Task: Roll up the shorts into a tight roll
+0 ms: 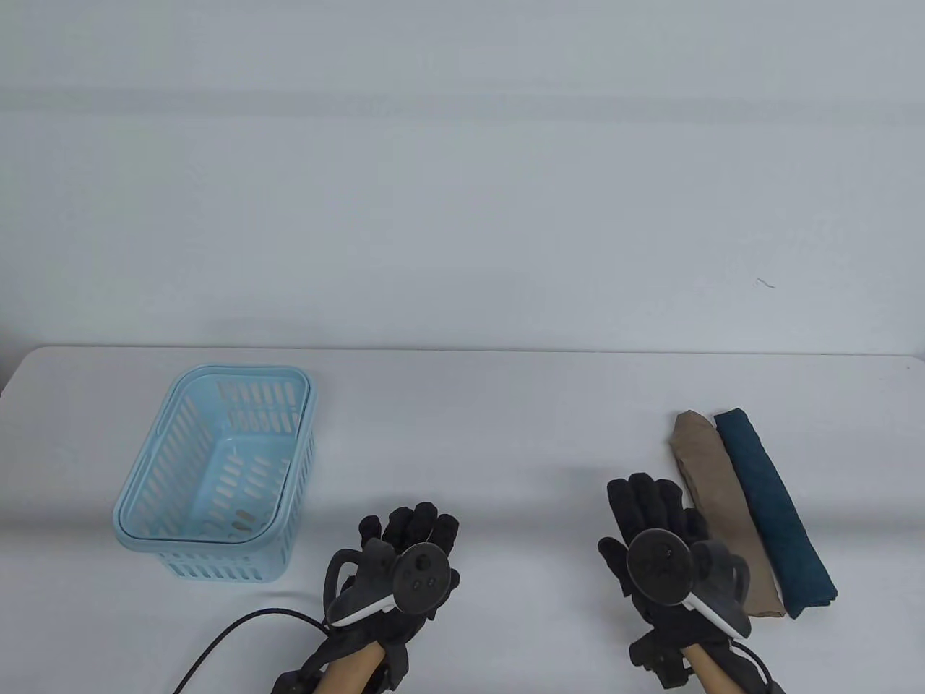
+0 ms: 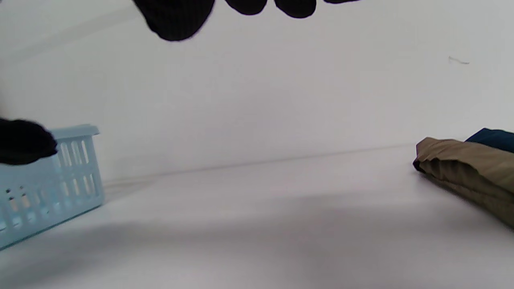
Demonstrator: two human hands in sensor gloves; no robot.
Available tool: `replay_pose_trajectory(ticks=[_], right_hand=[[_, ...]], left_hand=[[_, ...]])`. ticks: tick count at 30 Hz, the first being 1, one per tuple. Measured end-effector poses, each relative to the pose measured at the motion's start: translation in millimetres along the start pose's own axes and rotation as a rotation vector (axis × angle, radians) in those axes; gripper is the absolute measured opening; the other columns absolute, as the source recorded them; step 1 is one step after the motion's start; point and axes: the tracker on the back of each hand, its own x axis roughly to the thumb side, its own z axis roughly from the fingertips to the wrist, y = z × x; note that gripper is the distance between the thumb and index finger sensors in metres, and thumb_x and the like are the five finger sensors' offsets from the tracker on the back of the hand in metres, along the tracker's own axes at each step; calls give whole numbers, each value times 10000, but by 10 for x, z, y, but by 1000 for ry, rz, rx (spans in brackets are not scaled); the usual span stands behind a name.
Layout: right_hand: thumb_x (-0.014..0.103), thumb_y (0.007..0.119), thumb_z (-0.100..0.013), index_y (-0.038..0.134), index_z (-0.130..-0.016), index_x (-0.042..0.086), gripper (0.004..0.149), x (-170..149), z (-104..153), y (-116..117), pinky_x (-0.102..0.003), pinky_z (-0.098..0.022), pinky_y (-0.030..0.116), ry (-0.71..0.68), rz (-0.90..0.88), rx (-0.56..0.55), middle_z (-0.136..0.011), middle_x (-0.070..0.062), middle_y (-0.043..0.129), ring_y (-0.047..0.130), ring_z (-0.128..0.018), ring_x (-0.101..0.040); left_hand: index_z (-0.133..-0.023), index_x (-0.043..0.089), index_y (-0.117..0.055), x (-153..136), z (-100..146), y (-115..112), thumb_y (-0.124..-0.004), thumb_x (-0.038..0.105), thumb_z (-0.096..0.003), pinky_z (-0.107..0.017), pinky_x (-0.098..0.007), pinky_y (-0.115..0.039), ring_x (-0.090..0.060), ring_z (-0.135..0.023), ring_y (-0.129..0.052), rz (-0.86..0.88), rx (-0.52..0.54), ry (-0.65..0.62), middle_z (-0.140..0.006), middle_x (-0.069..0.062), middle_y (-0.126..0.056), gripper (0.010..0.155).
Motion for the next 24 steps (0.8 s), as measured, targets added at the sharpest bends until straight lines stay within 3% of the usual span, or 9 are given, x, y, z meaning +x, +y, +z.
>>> replay_pose_trajectory(ticks=[7, 24], right_hand=[[394, 605, -545, 264, -1122, 166, 708, 20, 37, 359, -740, -713, 273, -23, 58, 141, -1187, -185, 193, 208, -1088, -481], [387, 605, -545, 285, -1120, 164, 695, 10, 38, 375, -736, -713, 281, -25, 63, 128, -1182, -184, 228, 232, -1083, -487]], left_hand=[[-1126, 92, -402, 24, 7, -38, -588, 404, -543, -647, -802, -273, -602, -1064, -421, -1, -13, -13, -1191, -280, -379, 687], [-1126, 94, -406, 83, -13, -125, -587, 400, -544, -646, -803, -271, -599, -1066, -424, -2, -61, -35, -1192, -277, -382, 682]])
